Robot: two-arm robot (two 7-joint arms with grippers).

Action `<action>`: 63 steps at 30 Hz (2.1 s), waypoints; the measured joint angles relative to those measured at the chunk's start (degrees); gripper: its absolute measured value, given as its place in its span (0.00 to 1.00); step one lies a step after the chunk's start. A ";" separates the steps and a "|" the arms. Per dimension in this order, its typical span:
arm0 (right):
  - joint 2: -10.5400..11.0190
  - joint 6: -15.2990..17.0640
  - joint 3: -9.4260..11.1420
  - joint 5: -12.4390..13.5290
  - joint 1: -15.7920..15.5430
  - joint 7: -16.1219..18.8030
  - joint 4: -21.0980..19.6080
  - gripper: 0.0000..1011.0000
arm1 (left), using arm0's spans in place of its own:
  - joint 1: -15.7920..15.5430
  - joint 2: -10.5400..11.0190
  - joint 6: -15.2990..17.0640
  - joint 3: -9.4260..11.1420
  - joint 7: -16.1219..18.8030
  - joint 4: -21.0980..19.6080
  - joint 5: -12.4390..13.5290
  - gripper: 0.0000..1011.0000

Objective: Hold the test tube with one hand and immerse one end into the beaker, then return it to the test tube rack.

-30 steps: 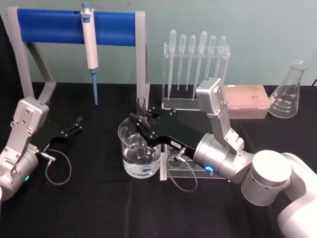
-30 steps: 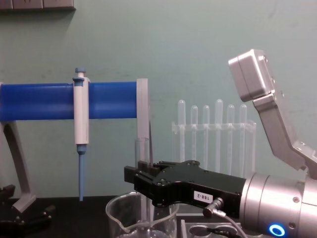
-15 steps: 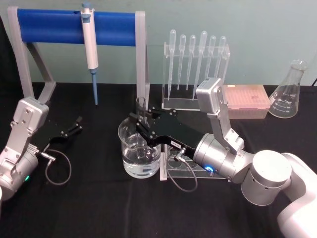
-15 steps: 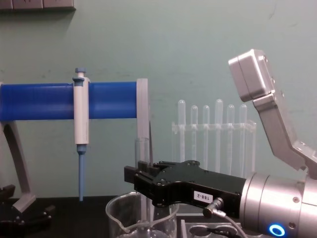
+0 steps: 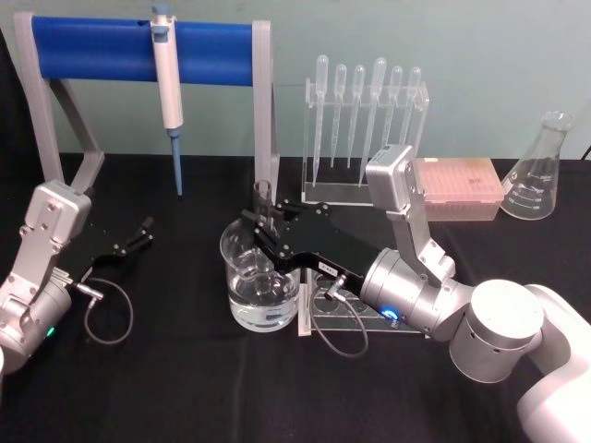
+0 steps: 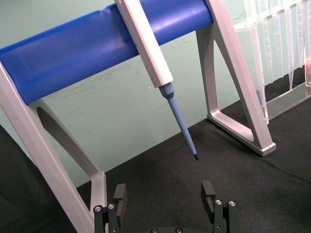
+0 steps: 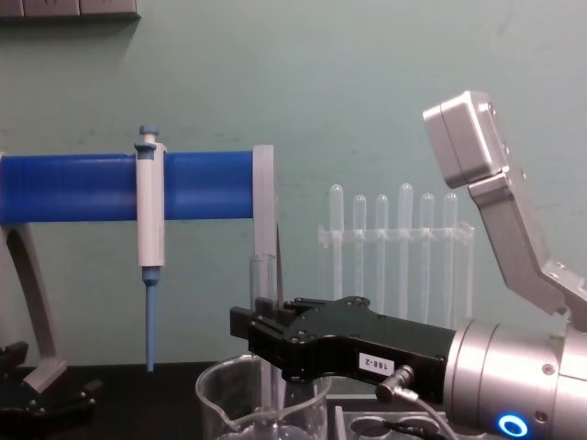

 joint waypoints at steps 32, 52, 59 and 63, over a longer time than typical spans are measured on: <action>0.00 0.00 0.00 0.00 0.00 0.00 0.00 0.22 | 0.00 0.00 0.00 0.00 0.00 0.00 0.00 0.99; 0.00 0.00 0.00 0.00 0.00 0.00 0.00 0.22 | 0.00 0.00 0.00 0.00 0.00 0.00 0.00 0.99; 0.00 0.00 0.00 0.00 0.00 0.00 0.00 0.22 | 0.00 0.00 0.00 0.00 0.00 0.00 0.00 0.99; 0.00 0.00 0.00 0.00 0.00 0.00 0.00 0.22 | 0.00 0.00 0.00 0.00 0.00 0.00 0.00 0.99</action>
